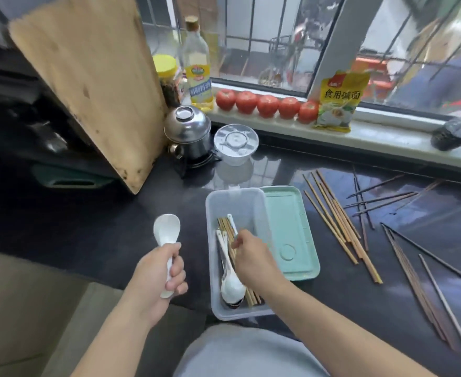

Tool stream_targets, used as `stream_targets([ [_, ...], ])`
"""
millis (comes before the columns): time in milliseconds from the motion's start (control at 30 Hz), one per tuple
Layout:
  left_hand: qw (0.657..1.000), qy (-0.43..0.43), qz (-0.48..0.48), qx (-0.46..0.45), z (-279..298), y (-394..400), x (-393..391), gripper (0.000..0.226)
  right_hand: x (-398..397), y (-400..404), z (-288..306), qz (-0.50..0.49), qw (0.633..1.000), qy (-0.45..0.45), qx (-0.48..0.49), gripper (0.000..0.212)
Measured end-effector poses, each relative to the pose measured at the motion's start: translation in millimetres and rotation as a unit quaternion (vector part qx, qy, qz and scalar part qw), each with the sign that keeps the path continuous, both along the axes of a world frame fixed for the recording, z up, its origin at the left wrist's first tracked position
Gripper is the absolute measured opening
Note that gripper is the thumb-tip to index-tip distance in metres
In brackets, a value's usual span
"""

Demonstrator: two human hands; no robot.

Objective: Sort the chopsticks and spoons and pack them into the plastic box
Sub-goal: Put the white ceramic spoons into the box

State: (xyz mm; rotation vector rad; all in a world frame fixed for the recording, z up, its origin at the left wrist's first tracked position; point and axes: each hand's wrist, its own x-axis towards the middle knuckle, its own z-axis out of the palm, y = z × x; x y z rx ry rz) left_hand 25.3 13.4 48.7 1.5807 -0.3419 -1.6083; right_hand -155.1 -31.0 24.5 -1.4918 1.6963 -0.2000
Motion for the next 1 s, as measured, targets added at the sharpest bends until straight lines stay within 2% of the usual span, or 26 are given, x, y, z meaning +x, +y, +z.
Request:
stream_targets([
  [67, 1.0, 0.004, -0.022, 0.004, -3.8, 3.9, 13.4, 0.025, 12.3, -10.9, -16.9, -0.063, 0.997, 0.022, 0.05, 0.023],
  [133, 0.999, 0.004, -0.048, 0.012, -6.0, 8.0, 26.2, 0.023, 15.9, -16.3, -22.5, -0.08, 0.994, 0.062, 0.04, 0.02],
  [233, 0.997, 0.004, -0.074, 0.02, -9.6, 11.0, 37.3, 0.022, 14.6, -20.2, -16.2, 0.003, 0.984, 0.165, -0.065, 0.022],
  [300, 0.996, 0.004, -0.089, 0.023, -12.8, 10.5, 42.1, 0.022, 16.1, -28.4, -9.2, 0.096, 0.955, 0.249, -0.132, 0.02],
  [400, 0.994, 0.013, -0.106, 0.016, -13.3, 7.0, 44.0, 0.021, 17.3, -49.4, 13.1, 0.165, 0.915, 0.297, -0.219, 0.02],
  [467, 0.993, 0.029, -0.113, 0.001, -10.8, 5.1, 43.5, 0.018, 14.1, -58.3, 28.5, 0.183, 0.898, 0.305, -0.26, 0.031],
  [500, 0.993, 0.042, -0.113, -0.005, -9.6, 4.3, 43.0, 0.017, 11.0, -60.5, 38.9, 0.183, 0.897, 0.3, -0.269, 0.038],
  [533, 0.992, 0.06, -0.111, -0.007, -8.8, 3.5, 42.0, 0.018, 6.8, -60.9, 52.4, 0.161, 0.913, 0.271, -0.258, 0.04],
  [567, 0.991, 0.08, -0.109, -0.006, -8.0, 2.7, 41.6, 0.024, 5.1, -59.8, 68.4, 0.128, 0.94, 0.218, -0.227, 0.035],
  [633, 0.987, 0.114, -0.111, 0.002, -6.2, 0.9, 38.9, 0.042, 5.6, -54.4, 92.8, 0.082, 0.986, 0.042, -0.136, 0.017],
  [700, 0.982, 0.142, -0.121, -0.001, -3.1, -0.7, 33.7, 0.056, 20.0, -43.7, 101.9, 0.109, 0.988, -0.06, -0.094, 0.014],
  [800, 0.971, 0.163, -0.171, -0.032, 3.0, -1.0, 23.1, 0.055, 45.7, -29.0, 82.1, 0.097, 0.987, -0.089, -0.093, 0.022],
  [933, 0.968, 0.108, -0.219, -0.051, 4.4, -0.8, 14.8, 0.013, 58.6, -19.4, 53.0, 0.043, 0.985, -0.062, -0.152, 0.023],
  [1000, 0.972, 0.09, -0.213, -0.035, 2.0, -2.5, 12.5, 0.009, 54.8, -17.3, 43.0, 0.002, 0.978, -0.09, -0.186, 0.016],
])
